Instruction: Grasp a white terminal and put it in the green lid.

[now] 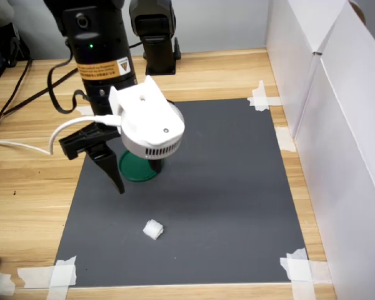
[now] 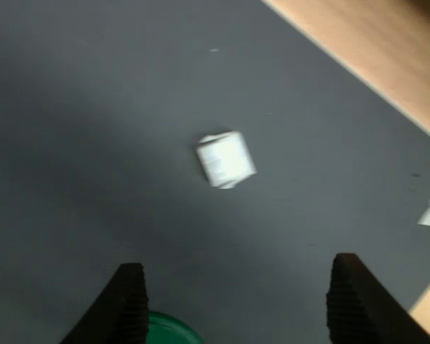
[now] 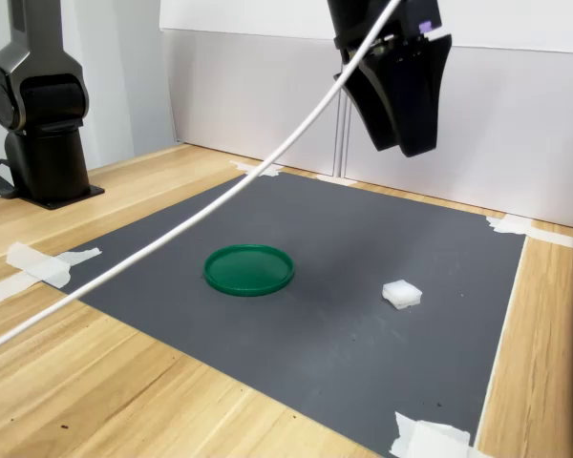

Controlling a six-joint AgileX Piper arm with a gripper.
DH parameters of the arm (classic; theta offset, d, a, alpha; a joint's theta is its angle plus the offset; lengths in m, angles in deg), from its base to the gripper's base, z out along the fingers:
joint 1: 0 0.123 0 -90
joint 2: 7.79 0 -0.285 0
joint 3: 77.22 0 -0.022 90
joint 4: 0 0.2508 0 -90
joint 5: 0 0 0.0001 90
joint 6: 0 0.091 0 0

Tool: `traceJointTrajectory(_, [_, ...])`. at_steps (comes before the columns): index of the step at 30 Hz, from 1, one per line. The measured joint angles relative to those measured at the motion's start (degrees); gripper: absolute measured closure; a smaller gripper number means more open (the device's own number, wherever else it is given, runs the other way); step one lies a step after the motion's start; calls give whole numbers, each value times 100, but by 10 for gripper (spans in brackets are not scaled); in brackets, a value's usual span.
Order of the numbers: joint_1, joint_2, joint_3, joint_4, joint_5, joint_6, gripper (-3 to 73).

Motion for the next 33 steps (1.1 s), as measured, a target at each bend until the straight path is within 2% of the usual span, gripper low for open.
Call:
traceJointTrajectory(8, [0, 415, -504, 102, 374, -321, 73])
traceJointTrajectory(15, [0, 823, -587, 35, 513, -1058, 73])
traceJointTrajectory(21, [0, 1018, -587, 20, 453, -1232, 73])
traceJointTrajectory(27, [0, 1168, -602, -199, 197, -1369, 73])
traceJointTrajectory(33, [4, 1309, -677, -229, 178, -1457, 73])
